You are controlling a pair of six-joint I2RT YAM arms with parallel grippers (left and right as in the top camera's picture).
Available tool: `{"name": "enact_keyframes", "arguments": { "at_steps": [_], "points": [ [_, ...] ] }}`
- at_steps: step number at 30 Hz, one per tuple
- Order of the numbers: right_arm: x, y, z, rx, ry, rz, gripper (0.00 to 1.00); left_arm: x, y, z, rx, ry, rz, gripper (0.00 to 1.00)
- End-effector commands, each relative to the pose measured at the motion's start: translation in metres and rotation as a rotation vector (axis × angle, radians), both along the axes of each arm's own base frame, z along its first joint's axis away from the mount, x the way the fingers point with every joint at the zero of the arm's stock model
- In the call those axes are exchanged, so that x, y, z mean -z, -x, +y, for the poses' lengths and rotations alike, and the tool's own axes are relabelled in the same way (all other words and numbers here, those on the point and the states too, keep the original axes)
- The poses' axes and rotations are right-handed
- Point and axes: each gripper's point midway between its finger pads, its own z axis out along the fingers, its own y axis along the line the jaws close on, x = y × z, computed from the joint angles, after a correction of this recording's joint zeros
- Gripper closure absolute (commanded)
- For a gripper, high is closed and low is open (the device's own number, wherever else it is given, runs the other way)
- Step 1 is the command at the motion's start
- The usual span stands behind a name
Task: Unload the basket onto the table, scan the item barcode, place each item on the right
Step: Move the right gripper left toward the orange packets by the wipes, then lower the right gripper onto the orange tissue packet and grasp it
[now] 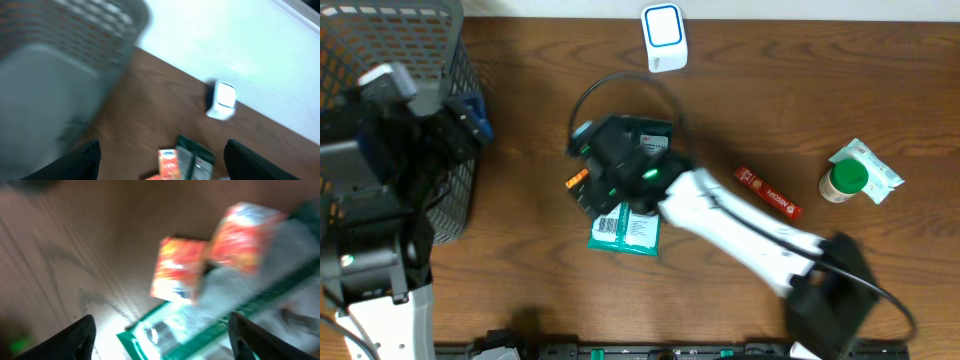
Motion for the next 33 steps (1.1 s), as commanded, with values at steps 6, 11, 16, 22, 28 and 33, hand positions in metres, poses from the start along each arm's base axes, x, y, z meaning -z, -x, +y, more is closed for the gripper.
{"name": "enact_keyframes", "arguments": {
  "at_steps": [6, 11, 16, 22, 28, 33],
  "points": [
    [-0.009, -0.035, 0.016, 0.103, 0.113, -0.366, 0.42, 0.008, 0.027, 0.028, -0.092, -0.038, 0.074, 0.20],
    [0.021, -0.036, 0.031, 0.065, 0.144, -0.390, 0.55, 0.026, 0.034, 0.026, -0.089, -0.015, 0.158, 0.20],
    [0.044, -0.031, 0.041, 0.063, 0.193, -0.433, 0.60, 0.035, 0.035, 0.025, -0.088, -0.004, 0.197, 0.20],
    [0.055, -0.018, 0.048, 0.050, 0.238, -0.474, 0.60, 0.038, 0.033, 0.026, -0.088, -0.001, 0.210, 0.20],
    [0.071, -0.016, 0.044, 0.044, 0.280, -0.470, 0.63, 0.040, 0.032, 0.026, -0.087, 0.001, 0.216, 0.20],
    [0.094, -0.018, 0.035, 0.044, 0.342, -0.462, 0.62, 0.040, 0.031, 0.026, -0.087, 0.001, 0.216, 0.20]
  ]
}}
